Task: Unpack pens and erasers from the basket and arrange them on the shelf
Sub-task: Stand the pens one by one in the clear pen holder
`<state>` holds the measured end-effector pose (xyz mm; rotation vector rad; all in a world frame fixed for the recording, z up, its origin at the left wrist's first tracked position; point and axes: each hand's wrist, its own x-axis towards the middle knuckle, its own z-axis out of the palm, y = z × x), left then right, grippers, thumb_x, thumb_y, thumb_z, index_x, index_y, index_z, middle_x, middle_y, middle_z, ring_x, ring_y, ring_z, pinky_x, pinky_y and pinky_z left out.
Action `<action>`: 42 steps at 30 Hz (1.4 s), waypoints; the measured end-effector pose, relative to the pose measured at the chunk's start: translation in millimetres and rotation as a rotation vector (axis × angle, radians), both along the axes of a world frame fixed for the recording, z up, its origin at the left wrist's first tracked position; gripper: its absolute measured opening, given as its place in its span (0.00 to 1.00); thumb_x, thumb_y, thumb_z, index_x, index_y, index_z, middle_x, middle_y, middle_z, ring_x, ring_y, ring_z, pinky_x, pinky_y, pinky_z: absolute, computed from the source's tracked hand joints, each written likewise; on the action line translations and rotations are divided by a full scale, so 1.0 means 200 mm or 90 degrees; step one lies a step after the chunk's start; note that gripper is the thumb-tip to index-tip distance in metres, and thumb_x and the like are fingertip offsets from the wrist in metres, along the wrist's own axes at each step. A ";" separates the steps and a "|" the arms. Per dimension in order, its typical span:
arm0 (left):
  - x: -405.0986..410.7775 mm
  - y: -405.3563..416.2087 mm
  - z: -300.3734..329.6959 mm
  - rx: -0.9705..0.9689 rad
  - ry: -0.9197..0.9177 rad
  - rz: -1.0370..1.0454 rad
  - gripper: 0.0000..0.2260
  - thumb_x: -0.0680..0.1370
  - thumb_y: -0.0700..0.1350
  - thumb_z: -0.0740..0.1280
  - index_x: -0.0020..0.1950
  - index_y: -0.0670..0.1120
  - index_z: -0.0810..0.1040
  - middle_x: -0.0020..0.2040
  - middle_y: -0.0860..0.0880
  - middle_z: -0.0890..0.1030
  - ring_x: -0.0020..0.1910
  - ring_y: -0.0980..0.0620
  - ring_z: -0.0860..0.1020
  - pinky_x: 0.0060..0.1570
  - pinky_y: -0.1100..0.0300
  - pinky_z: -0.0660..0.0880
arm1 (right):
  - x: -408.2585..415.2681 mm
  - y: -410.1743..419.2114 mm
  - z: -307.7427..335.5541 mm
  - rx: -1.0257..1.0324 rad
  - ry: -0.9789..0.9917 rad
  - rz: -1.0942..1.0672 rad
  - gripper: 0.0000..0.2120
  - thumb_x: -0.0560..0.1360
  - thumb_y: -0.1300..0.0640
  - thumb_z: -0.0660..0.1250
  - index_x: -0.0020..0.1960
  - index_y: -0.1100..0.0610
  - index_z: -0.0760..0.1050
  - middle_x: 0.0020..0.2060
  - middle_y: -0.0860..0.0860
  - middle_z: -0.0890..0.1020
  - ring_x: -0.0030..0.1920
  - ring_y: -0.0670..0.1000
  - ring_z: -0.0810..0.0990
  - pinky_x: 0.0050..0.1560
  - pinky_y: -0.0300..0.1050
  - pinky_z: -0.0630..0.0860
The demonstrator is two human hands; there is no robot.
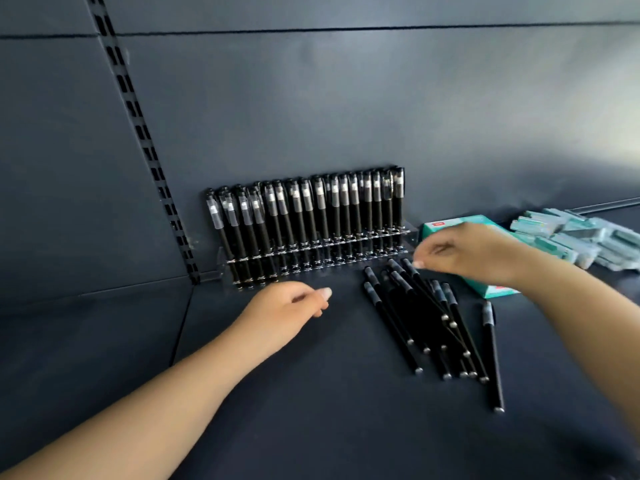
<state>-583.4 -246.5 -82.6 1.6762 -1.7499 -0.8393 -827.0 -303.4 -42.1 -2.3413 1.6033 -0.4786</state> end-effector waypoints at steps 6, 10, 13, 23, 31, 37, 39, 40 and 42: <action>-0.28 -0.08 -0.01 0.100 -0.254 0.006 0.27 0.70 0.69 0.58 0.49 0.48 0.78 0.56 0.48 0.76 0.62 0.47 0.70 0.61 0.52 0.69 | -0.11 0.06 -0.25 -0.066 -0.042 0.020 0.18 0.72 0.54 0.69 0.60 0.57 0.76 0.61 0.50 0.76 0.63 0.50 0.72 0.55 0.25 0.57; -0.40 -0.13 -0.03 0.168 -0.368 0.025 0.40 0.69 0.74 0.53 0.69 0.46 0.63 0.72 0.48 0.60 0.72 0.46 0.55 0.66 0.50 0.57 | -0.13 0.06 -0.33 -0.072 -0.088 0.037 0.20 0.73 0.55 0.67 0.64 0.58 0.73 0.64 0.53 0.73 0.66 0.50 0.68 0.60 0.26 0.54; -0.44 -0.15 -0.02 0.185 -0.438 0.019 0.44 0.68 0.74 0.54 0.73 0.45 0.55 0.74 0.47 0.55 0.73 0.45 0.53 0.67 0.49 0.55 | -0.14 0.05 -0.35 -0.045 -0.104 0.044 0.20 0.74 0.55 0.66 0.64 0.58 0.72 0.64 0.52 0.73 0.67 0.48 0.67 0.59 0.25 0.54; -0.48 -0.21 0.10 0.313 -0.258 -0.055 0.31 0.75 0.55 0.64 0.74 0.45 0.58 0.75 0.46 0.56 0.73 0.48 0.56 0.66 0.56 0.58 | -0.12 0.06 -0.36 0.030 -0.086 0.088 0.21 0.76 0.51 0.62 0.68 0.49 0.67 0.70 0.47 0.65 0.71 0.44 0.59 0.63 0.28 0.50; -0.44 -0.21 0.10 0.239 -0.408 -0.049 0.28 0.77 0.56 0.62 0.70 0.39 0.65 0.70 0.42 0.68 0.65 0.44 0.70 0.58 0.57 0.68 | -0.13 0.06 -0.35 0.030 -0.082 0.084 0.19 0.77 0.53 0.61 0.68 0.50 0.68 0.69 0.49 0.66 0.71 0.45 0.61 0.60 0.25 0.50; -0.31 -0.18 0.08 0.215 -0.244 0.000 0.17 0.77 0.52 0.64 0.53 0.38 0.72 0.42 0.45 0.75 0.39 0.50 0.75 0.31 0.63 0.66 | -0.11 0.08 -0.34 0.024 -0.071 0.075 0.19 0.77 0.52 0.61 0.67 0.50 0.69 0.69 0.50 0.67 0.70 0.47 0.61 0.63 0.29 0.52; -0.27 -0.16 0.07 0.200 -0.081 0.013 0.10 0.78 0.49 0.63 0.44 0.43 0.72 0.35 0.48 0.72 0.33 0.53 0.71 0.33 0.63 0.72 | -0.08 0.09 -0.33 -0.008 -0.057 0.070 0.19 0.76 0.52 0.62 0.66 0.52 0.71 0.68 0.51 0.68 0.70 0.48 0.63 0.64 0.31 0.54; -0.25 -0.14 0.07 0.204 0.047 0.017 0.08 0.79 0.47 0.62 0.45 0.42 0.72 0.35 0.48 0.75 0.33 0.53 0.74 0.33 0.64 0.75 | -0.06 0.09 -0.31 -0.039 -0.067 0.069 0.17 0.76 0.52 0.63 0.64 0.54 0.73 0.67 0.52 0.70 0.68 0.48 0.66 0.63 0.30 0.56; -0.23 -0.09 0.10 0.187 0.305 0.013 0.07 0.79 0.44 0.61 0.48 0.41 0.74 0.35 0.47 0.80 0.32 0.54 0.79 0.34 0.63 0.79 | 0.01 0.12 -0.23 -0.063 -0.151 0.068 0.13 0.76 0.53 0.63 0.57 0.56 0.78 0.59 0.52 0.77 0.61 0.48 0.73 0.57 0.29 0.62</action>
